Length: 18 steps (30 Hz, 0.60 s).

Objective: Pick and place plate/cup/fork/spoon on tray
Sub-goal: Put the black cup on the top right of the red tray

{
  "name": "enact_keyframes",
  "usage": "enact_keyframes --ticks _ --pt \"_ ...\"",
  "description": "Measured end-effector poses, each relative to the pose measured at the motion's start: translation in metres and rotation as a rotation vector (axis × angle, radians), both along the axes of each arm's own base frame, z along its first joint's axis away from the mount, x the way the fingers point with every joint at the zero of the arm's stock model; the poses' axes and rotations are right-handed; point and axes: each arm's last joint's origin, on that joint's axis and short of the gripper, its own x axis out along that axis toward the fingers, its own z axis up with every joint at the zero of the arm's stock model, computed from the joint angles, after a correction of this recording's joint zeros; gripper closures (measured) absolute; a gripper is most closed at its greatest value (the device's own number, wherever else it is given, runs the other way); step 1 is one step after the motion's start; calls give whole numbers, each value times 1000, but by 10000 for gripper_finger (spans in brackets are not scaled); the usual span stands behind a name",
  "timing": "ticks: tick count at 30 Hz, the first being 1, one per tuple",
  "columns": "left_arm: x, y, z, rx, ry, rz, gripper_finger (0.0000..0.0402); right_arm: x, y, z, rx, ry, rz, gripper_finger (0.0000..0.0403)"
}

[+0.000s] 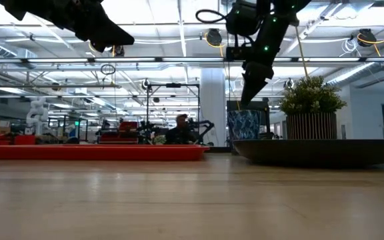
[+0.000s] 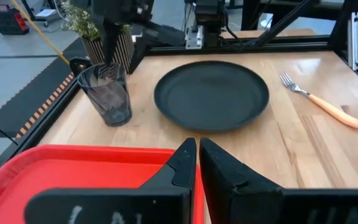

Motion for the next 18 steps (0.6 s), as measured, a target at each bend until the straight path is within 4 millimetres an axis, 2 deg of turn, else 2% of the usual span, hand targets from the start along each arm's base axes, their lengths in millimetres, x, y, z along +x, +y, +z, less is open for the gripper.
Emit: enact_keyframes --ticks 11,18 --pt "1 0 3 -3 -33 1 376 -3 -9 -3 -6 25 8 204" --pt "1 0 3 -3 -33 1 376 -4 -10 -5 47 20 2 238"
